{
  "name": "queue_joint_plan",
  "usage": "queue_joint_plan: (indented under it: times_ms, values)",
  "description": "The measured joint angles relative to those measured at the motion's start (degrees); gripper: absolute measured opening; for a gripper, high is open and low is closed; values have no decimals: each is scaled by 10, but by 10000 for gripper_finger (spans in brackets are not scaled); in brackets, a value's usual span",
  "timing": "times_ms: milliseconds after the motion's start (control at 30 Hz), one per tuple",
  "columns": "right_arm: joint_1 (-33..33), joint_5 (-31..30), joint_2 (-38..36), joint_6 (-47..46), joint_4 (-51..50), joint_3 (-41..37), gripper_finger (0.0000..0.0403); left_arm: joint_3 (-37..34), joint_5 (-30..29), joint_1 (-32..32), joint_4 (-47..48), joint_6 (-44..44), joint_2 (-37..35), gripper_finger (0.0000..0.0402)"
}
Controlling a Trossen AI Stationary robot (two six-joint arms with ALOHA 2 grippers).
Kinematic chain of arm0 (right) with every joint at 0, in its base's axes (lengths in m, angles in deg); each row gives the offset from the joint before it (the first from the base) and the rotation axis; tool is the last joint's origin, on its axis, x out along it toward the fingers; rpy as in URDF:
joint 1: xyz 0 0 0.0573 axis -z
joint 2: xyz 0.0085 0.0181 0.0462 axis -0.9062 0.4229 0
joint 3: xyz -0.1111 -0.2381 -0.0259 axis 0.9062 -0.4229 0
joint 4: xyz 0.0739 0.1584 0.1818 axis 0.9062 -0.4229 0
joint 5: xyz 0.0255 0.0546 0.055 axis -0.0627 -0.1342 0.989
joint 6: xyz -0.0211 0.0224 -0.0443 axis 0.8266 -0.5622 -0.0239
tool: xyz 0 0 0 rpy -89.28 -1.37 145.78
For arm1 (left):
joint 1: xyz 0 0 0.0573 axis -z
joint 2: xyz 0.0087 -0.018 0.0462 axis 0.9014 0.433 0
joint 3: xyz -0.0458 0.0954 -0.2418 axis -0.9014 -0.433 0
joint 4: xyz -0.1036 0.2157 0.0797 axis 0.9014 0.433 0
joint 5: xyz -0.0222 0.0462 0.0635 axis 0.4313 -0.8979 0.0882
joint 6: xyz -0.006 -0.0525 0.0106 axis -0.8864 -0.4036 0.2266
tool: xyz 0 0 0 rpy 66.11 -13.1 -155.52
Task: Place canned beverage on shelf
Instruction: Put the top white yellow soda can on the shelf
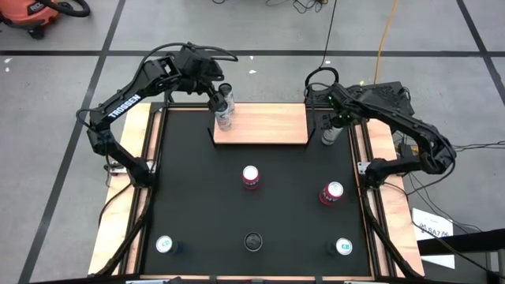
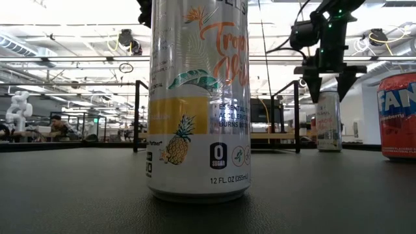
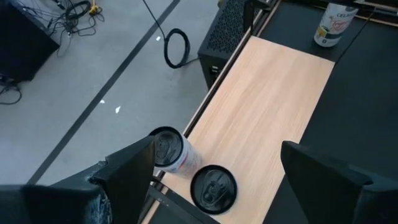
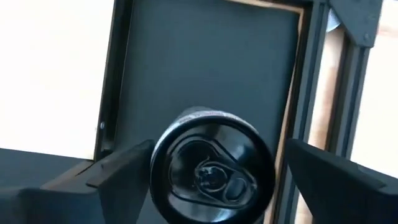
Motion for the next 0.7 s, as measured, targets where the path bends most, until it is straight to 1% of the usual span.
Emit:
queue_joint_plan:
  times_ms: [233,467,533,633,700]
  values:
    - [0,1,24,6,0,0,311,0,0,0,2,-10,0,343]
    - [0,16,24,17,-17,0,243,0,-13,0,7,-10,0,343]
    - [0,17,19,25,-44,8,240,0,-16,0,14,-10,0,343]
    - [0,13,10,37,-89,41,240,0,-17,0,26,-8,0,343]
    - [0,-4,7,42,-112,71,240,0,-18,0,29,-7,0,343]
